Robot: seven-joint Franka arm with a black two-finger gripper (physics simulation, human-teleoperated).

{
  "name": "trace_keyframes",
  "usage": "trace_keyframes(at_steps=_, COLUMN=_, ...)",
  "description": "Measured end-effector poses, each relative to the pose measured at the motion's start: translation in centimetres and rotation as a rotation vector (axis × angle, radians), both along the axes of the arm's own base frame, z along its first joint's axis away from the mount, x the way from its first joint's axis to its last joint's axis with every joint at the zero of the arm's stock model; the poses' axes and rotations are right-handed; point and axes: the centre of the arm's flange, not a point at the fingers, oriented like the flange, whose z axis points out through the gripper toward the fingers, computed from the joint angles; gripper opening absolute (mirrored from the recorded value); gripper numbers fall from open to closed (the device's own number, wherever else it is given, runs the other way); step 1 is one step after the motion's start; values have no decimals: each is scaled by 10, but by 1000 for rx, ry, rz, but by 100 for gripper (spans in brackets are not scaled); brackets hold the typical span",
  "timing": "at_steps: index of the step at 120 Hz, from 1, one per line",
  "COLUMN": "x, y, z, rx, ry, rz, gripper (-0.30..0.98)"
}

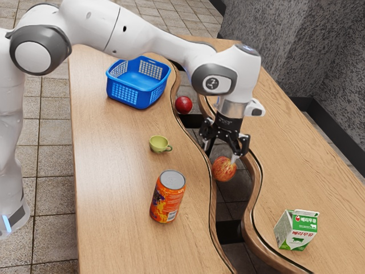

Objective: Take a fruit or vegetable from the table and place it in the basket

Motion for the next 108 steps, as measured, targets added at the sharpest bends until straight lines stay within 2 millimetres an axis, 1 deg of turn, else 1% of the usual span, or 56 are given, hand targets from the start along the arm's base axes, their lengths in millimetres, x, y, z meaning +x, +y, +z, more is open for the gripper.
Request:
trace_keyframes(at_steps=29, x=1, y=-2, z=-11, rx=19, ry=-14, rz=-94, gripper=69)
trace_keyframes(at_steps=44, x=1, y=8, z=-13, rx=22, ry=-20, rz=-110, gripper=69)
trace_keyframes(at_steps=68, x=4, y=15, z=-16, rx=25, ry=-26, rz=-138, gripper=69)
trace_keyframes(at_steps=89, x=8, y=8, z=-26, rx=28, ry=-20, rz=-174, gripper=69)
trace_keyframes(at_steps=108, x=14, y=14, z=-40, rx=26, ry=-10, rz=-177, gripper=69)
